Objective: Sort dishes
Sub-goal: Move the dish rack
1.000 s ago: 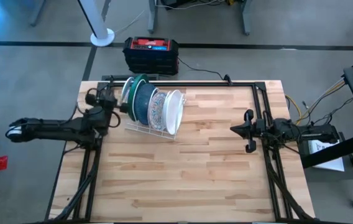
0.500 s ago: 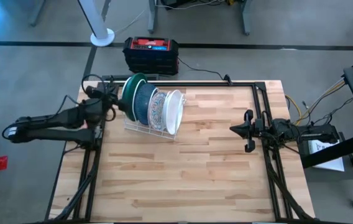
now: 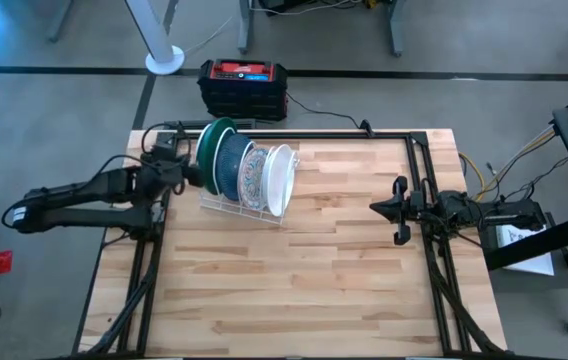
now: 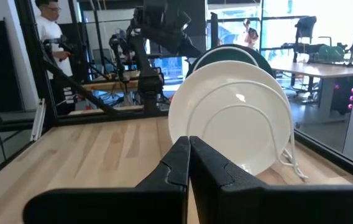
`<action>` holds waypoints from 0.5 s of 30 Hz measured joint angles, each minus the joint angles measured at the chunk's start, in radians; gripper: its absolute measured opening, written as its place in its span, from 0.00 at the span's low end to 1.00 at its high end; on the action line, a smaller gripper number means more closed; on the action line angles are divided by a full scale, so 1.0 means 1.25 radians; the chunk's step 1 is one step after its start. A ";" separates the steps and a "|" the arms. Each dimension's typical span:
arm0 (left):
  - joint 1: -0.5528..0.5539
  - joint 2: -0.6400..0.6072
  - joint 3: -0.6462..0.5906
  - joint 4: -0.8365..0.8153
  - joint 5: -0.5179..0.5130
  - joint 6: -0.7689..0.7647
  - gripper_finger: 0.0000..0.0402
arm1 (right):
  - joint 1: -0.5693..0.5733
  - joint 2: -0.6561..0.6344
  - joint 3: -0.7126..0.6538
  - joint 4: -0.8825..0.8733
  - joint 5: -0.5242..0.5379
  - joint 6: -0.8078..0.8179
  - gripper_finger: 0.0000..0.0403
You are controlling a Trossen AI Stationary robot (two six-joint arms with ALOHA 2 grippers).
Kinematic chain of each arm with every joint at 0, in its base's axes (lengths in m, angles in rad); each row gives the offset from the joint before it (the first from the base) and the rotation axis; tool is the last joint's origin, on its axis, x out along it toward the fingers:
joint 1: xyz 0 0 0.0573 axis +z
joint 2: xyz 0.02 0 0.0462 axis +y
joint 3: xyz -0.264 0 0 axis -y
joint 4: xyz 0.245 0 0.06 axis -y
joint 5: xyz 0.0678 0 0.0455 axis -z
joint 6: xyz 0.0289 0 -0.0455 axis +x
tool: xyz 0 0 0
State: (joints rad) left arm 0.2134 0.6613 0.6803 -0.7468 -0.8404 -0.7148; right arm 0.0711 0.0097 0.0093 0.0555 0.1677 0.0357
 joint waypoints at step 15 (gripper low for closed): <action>0.000 0.026 -0.128 0.220 0.022 0.040 0.00 | 0.000 0.000 0.000 0.000 0.000 0.012 0.00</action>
State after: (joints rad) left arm 0.2130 0.6941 0.5209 -0.4723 -0.8133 -0.6645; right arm 0.0711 0.0099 0.0097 0.0552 0.1675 0.0506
